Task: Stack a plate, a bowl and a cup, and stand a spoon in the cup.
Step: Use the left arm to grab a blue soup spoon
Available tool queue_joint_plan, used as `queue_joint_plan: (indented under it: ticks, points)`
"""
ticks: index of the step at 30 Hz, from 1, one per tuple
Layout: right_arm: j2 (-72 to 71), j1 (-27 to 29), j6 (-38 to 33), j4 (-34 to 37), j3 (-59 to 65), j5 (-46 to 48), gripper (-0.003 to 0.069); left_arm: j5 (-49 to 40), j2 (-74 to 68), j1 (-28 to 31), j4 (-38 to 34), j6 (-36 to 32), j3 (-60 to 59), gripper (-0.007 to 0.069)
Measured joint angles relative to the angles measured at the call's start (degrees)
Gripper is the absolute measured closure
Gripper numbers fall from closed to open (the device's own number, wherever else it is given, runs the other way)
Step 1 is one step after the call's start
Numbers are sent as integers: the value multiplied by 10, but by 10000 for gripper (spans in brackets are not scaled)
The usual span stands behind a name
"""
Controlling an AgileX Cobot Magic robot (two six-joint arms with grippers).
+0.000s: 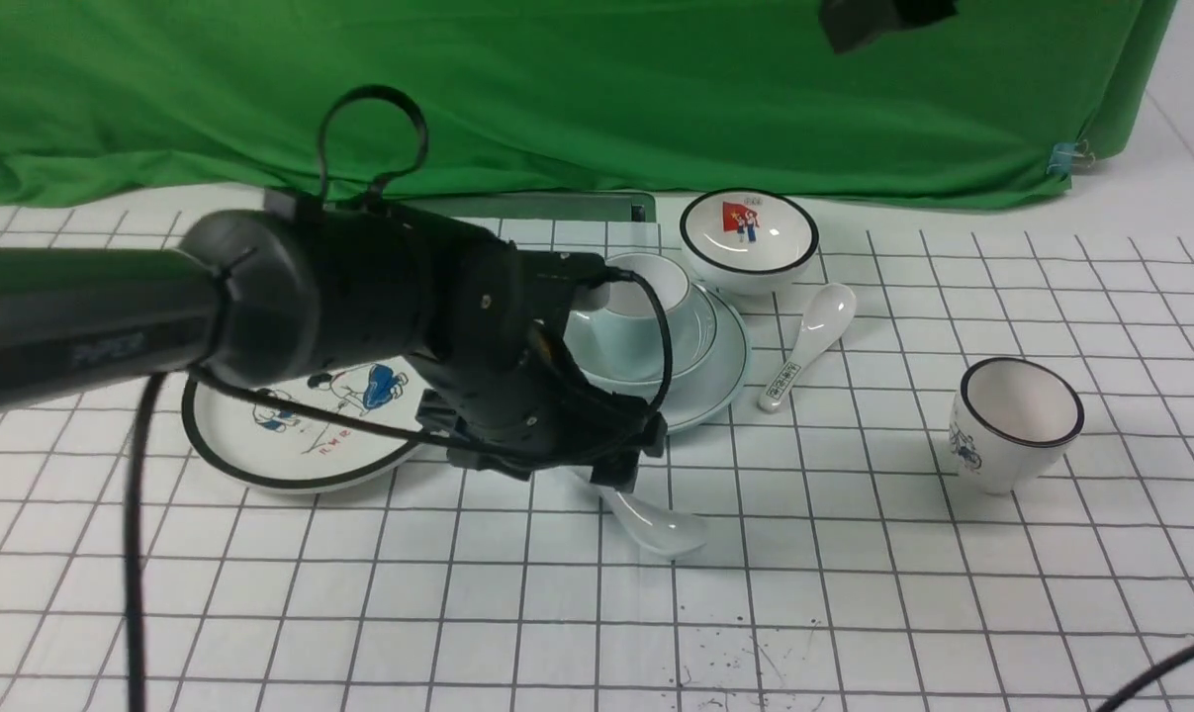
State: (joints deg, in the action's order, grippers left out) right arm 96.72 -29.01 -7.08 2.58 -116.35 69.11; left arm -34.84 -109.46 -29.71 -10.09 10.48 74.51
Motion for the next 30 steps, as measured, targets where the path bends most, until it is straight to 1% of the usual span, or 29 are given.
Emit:
queue_joint_plan:
  ticks: [3, 5, 7, 9, 11, 13, 16, 19, 23, 26, 28, 30]
  points:
    - [-80, 0, 2, -17, 99, -9, 359, -1, -29, 0, 1, 18, 11, 46]
    - [-106, 0, 4, -26, 143, -21, 359, 4, -34, 0, 1, 27, 11, 48]
    - [-176, 0, 23, -53, 245, -59, 359, 17, -38, 0, 1, 42, 11, 48]
    - [-228, 0, 41, -76, 317, -88, 359, 22, -38, 0, 8, 47, 12, 48]
    - [-274, 0, 63, -100, 397, -116, 359, 22, -38, 0, 28, 57, 12, 51]
    - [-295, 0, 78, -113, 443, -129, 359, 19, -39, 0, 47, 60, 13, 60]
    - [-357, 0, 121, -145, 559, -165, 359, -9, -37, 0, 110, 63, 15, 113]
    - [-386, 0, 145, -155, 610, -179, 359, -43, -31, 0, 138, 63, 16, 163]
    - [-401, 0, 154, -158, 640, -181, 359, -53, -13, 0, 138, 63, 16, 204]
    - [-401, 0, 159, -161, 643, -183, 360, -35, 13, 0, 95, 64, 16, 217]
    - [-402, 0, 161, -162, 643, -187, 360, -19, 22, -1, 58, 64, 16, 215]
    - [-402, 0, 161, -162, 643, -189, 360, -3, 22, -6, 43, 64, 16, 205]
